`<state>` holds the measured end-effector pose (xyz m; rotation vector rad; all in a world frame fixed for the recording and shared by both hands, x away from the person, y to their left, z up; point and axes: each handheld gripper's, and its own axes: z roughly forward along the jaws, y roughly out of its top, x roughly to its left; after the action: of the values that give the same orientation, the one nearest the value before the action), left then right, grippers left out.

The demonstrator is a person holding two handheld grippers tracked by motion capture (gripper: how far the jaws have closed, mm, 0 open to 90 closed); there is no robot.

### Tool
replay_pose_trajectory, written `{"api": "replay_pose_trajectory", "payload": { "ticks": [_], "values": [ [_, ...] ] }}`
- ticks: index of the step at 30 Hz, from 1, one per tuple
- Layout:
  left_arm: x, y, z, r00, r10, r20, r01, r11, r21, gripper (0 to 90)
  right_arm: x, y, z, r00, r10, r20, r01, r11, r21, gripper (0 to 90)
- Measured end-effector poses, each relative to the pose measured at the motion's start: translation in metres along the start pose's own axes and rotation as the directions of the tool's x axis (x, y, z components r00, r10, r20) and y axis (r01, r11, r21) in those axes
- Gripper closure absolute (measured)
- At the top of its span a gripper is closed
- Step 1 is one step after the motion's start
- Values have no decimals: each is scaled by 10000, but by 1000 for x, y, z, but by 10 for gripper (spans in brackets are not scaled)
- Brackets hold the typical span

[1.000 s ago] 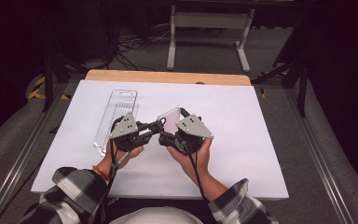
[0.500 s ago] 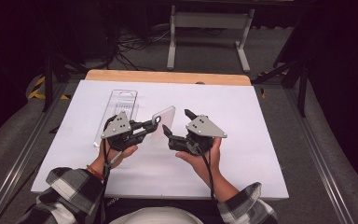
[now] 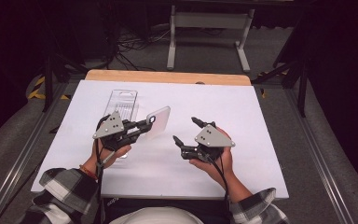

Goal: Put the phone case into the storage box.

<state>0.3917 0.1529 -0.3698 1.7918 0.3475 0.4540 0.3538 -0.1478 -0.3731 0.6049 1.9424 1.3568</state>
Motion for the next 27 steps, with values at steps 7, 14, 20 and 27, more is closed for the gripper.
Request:
{"api": "replay_pose_trajectory", "payload": {
  "ticks": [7,14,20,27],
  "values": [
    [3,1,-5,9999,29,-105,-30,9999,-96,808,-3,-16,-7,9988,-340,357,338,9994,63,178],
    [6,4,-11,9996,153,-245,-154,9999,-46,808,-5,-28,-15,9972,-502,555,490,9985,239,177],
    [9,6,-17,9992,252,-297,-253,9997,-19,808,-8,-36,-23,9963,-593,617,567,9975,428,176],
    [14,8,-24,9990,212,-403,-217,9997,-129,808,-14,-44,-31,9954,-458,843,410,9975,579,172]
  ]
}}
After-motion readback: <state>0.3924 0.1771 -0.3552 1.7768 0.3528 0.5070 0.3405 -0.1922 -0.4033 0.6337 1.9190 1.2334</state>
